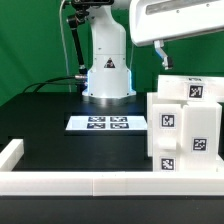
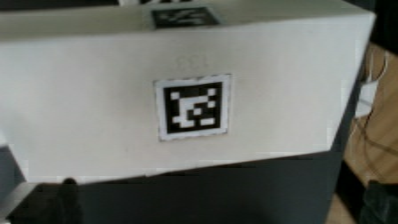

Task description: Assemble cabinet

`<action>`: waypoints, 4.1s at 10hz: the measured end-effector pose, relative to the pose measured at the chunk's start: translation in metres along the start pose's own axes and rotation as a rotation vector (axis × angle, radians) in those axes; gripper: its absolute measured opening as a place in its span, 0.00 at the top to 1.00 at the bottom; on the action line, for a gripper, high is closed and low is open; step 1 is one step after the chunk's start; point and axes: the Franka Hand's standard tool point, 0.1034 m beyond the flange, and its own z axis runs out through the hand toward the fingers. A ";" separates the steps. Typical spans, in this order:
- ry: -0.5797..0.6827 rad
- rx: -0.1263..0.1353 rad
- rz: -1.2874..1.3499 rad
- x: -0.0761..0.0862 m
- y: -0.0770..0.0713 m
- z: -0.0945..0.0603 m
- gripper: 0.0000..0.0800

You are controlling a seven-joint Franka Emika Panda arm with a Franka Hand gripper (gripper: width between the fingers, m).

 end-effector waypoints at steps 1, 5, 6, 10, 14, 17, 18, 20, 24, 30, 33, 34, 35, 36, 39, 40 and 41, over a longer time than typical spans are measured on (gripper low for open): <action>0.000 -0.009 -0.148 0.001 0.001 0.000 0.00; -0.024 -0.054 -0.651 0.006 -0.002 0.001 0.00; -0.026 -0.056 -0.714 0.005 0.000 0.001 0.00; -0.064 -0.067 -1.011 0.001 0.002 0.003 0.00; -0.291 -0.092 -1.399 -0.016 -0.006 0.014 0.00; -0.326 -0.091 -1.452 -0.020 -0.005 0.020 0.00; -0.331 -0.092 -1.448 -0.020 -0.003 0.024 0.00; -0.347 -0.089 -1.441 -0.024 0.004 0.034 0.00; -0.355 -0.089 -1.431 -0.026 0.009 0.039 0.00; -0.343 -0.098 -1.389 -0.025 0.009 0.039 0.29; -0.308 -0.142 -1.099 -0.024 0.012 0.038 0.29; -0.301 -0.153 -1.022 -0.024 0.013 0.038 0.29; -0.296 -0.159 -0.970 -0.024 0.013 0.038 0.29; -0.285 -0.172 -0.869 -0.024 0.013 0.038 0.29; -0.258 -0.198 -0.643 -0.025 0.010 0.038 0.29; -0.251 -0.203 -0.591 -0.025 0.009 0.038 0.29; -0.245 -0.208 -0.549 -0.025 0.009 0.038 0.29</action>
Offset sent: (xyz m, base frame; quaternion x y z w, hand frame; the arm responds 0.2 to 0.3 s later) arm 0.0107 0.0056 0.0014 -0.0161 -0.0332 -0.3183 0.9473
